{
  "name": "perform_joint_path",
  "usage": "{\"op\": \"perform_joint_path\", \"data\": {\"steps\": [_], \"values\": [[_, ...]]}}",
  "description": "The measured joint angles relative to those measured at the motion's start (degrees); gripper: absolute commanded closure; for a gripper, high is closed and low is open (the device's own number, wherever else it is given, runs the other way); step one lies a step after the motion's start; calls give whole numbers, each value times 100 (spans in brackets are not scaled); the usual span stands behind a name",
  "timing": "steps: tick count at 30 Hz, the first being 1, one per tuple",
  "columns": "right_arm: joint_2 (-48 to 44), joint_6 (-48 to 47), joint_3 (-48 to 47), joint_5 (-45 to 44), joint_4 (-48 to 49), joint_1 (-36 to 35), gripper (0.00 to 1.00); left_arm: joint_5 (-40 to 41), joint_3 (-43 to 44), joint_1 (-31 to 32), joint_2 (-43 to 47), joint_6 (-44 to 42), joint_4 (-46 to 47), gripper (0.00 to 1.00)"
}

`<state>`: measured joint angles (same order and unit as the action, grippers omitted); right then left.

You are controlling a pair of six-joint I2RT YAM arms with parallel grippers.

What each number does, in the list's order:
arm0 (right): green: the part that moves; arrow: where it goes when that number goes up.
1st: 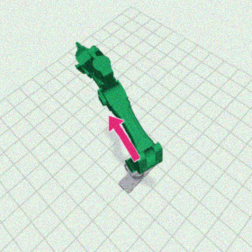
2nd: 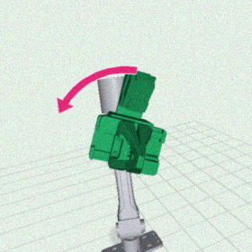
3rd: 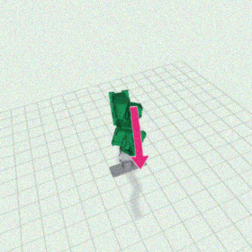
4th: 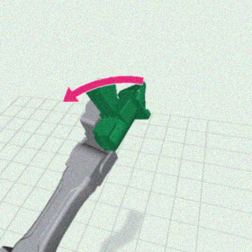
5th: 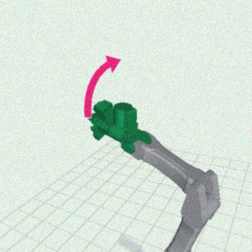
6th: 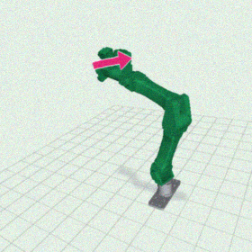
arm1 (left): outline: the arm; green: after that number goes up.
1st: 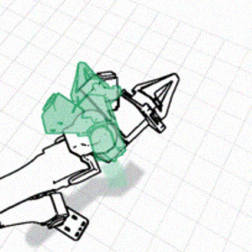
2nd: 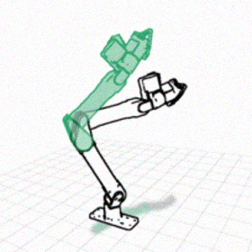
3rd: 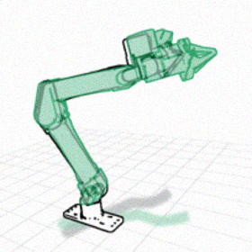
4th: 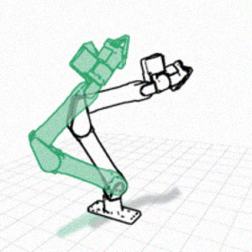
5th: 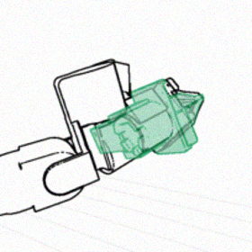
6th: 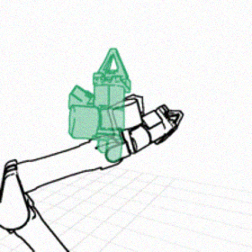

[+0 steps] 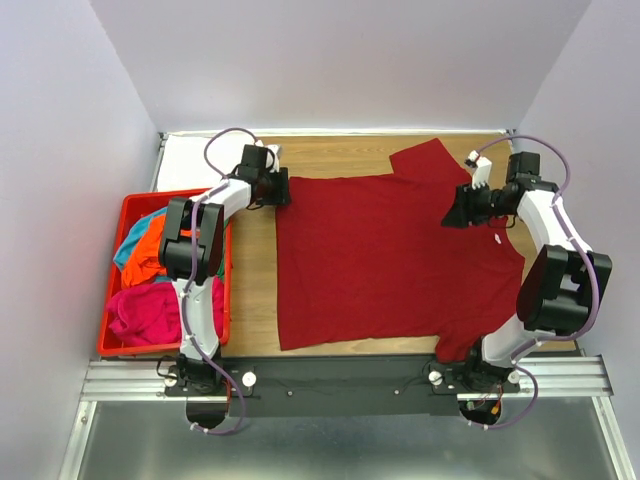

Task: Fold and stack the t-shirts
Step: Flatten the tshirt out

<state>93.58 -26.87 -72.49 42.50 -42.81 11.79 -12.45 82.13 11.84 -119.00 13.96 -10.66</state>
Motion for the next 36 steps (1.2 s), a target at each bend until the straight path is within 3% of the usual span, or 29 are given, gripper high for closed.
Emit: {"op": "perform_joint_path", "data": {"steps": [3, 4, 6, 12, 14, 19, 21, 25, 30, 36], "values": [[-83, 15, 280, 94, 83, 0, 42, -120, 35, 0, -26, -39, -31, 61], [-81, 26, 365, 98, 111, 2, 42, -195, 35, 0, -37, -66, -39, 77], [-81, 28, 472, 122, 122, 0, 43, -391, 35, 0, -61, -87, -52, 96], [-105, 26, 566, 188, 232, 17, 42, -769, -195, 81, 181, -238, -28, 99], [-120, 24, 599, 197, 249, 20, 43, -780, -337, 199, 487, -317, -66, 93], [-127, 20, 614, 197, 267, 35, 43, -1226, -490, 1019, 1515, -658, -184, 58], [-127, 4, 616, 197, 271, 39, 42, -1388, -455, 1399, 1631, -839, -302, 48], [-127, -15, 654, 195, 282, 72, 42, -970, -570, 1910, 1655, -1036, -737, 43], [-127, -17, 658, 195, 289, 94, 42, 199, -734, 1847, 2192, -1119, -957, 32], [-127, -17, 702, 195, 289, 96, 42, 570, -697, 1491, 2754, -1021, -562, 38]]}}
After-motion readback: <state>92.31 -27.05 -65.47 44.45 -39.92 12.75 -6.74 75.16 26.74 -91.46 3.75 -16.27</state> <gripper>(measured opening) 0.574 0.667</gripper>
